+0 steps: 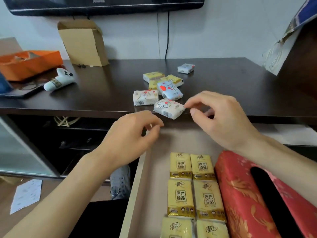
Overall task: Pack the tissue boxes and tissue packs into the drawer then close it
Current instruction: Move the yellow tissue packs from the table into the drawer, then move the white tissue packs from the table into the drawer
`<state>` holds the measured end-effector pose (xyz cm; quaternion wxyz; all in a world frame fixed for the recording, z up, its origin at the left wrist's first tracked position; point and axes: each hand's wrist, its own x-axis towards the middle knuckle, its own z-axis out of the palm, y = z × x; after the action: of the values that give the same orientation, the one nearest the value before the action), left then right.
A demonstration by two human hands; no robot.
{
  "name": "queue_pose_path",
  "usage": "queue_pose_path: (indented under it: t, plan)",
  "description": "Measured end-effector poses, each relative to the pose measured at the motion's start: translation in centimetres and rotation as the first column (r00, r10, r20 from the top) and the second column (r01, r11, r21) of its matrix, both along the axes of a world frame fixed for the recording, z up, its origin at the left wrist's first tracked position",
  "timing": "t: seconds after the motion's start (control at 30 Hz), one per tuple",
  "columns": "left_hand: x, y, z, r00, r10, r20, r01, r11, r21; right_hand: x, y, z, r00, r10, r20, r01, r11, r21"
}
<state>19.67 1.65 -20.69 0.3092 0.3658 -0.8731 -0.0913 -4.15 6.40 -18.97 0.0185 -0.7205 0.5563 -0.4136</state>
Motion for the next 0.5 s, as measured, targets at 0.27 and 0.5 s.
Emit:
queue_pose_path:
  t: [0.27,0.5]
  plan:
    - [-1.3,-4.9,-0.4,0.975,0.222,0.025,-0.222,0.975,0.005,2.6,-7.6,-0.5,0.920,0.048,-0.388,0.076,0.951,0.299]
    - [-0.6,-6.5,-0.7,0.907,0.408,0.102,-0.397,0.911,-0.111,-3.1,-8.1,-0.6,0.885,-0.145,-0.443,0.295,0.910,0.292]
